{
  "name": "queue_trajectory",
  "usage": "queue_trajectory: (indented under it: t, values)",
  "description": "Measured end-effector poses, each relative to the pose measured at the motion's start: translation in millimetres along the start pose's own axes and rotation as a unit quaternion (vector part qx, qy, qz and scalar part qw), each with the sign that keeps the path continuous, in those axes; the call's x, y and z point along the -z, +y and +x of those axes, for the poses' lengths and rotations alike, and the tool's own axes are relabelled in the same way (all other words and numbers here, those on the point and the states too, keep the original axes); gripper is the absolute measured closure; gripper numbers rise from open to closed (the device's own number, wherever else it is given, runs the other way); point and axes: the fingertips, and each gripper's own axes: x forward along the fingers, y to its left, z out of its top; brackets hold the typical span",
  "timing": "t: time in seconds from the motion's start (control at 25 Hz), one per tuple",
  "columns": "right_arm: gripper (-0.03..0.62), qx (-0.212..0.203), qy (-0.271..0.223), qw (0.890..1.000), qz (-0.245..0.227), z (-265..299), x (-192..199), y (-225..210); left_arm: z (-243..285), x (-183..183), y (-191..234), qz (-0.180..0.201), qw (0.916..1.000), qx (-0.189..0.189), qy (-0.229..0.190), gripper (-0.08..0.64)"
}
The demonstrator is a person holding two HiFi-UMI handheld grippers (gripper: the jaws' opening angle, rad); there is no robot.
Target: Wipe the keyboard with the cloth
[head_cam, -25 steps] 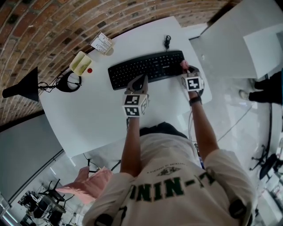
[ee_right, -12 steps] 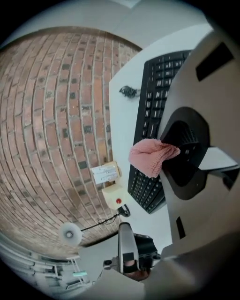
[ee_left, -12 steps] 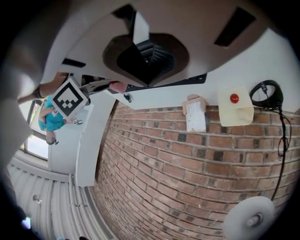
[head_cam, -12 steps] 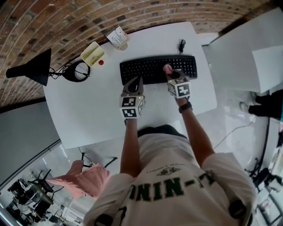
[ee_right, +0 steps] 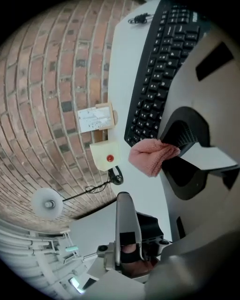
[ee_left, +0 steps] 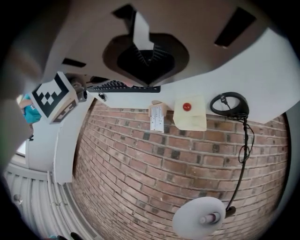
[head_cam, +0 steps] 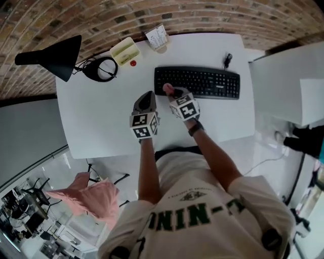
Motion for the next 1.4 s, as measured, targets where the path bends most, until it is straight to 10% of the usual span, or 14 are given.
queue_trajectory:
  t: [0.44,1.4]
  values:
    - [0.560,-0.036,0.039,0.998,-0.030,40.3,-2.8,38.4,-18.0,9.3,34.3,-0.033,0.9985,-0.042,-0.007,0.558]
    - [0.560,-0.013,0.036,0.999,-0.008,13.5,18.3,2.8,3.4,5.4,-4.7,-0.002,1.0000,-0.007,0.000,0.558]
